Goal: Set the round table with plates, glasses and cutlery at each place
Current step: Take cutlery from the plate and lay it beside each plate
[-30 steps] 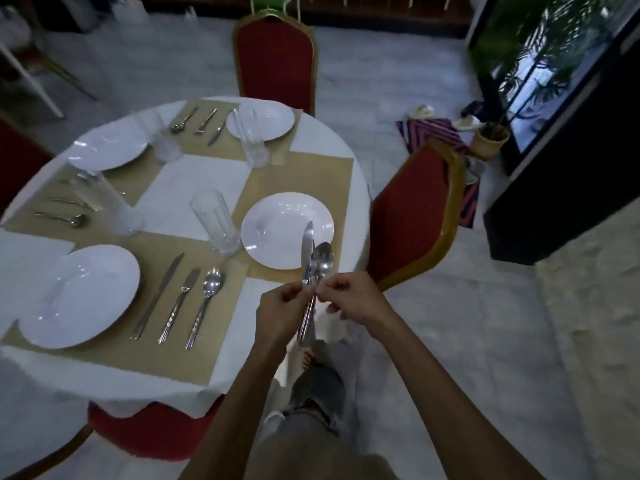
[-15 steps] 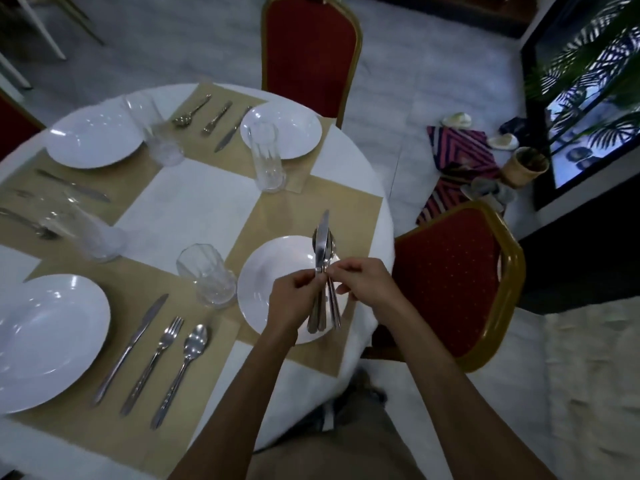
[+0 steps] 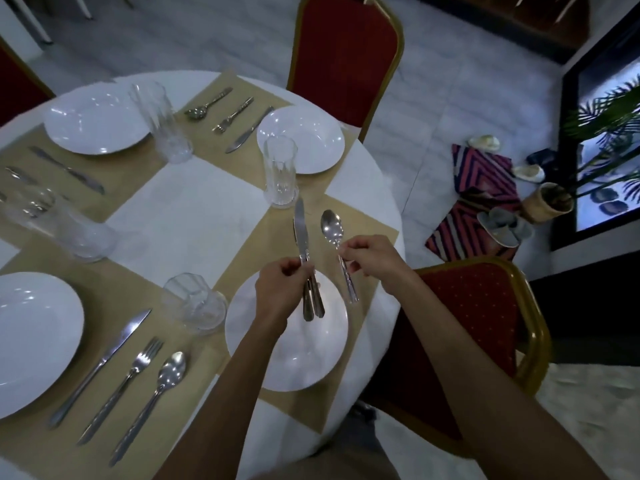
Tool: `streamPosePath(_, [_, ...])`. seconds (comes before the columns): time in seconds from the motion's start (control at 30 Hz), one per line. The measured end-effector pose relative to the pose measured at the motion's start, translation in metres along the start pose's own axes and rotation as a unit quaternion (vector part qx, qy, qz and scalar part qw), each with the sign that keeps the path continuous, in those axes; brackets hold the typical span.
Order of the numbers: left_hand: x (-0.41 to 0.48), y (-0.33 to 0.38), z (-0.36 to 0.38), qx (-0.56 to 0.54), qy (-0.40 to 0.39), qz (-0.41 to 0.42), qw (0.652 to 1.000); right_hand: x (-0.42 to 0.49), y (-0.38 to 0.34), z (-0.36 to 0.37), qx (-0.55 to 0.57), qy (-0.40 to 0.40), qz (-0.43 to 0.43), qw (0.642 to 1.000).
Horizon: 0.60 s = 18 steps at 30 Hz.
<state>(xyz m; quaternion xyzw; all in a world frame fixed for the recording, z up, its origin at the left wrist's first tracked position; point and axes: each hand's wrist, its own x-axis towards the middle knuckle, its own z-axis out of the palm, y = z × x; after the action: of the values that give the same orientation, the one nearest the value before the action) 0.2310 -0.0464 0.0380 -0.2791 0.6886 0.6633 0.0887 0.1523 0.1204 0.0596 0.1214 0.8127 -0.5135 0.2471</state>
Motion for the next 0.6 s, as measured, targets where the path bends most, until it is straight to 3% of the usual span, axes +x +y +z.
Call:
streamPosePath(0.37, [0.056, 0.018, 0.052, -0.026, 0.042, -0.063, 0.997, 0.124, -0.003, -0.038, -0.169, -0.074, 0.005, 0.983])
streamPosePath(0.6, [0.077, 0.02, 0.075, 0.012, 0.098, -0.06, 0.993, 0.174, -0.008, -0.03, -0.273, -0.138, -0.019, 0.952])
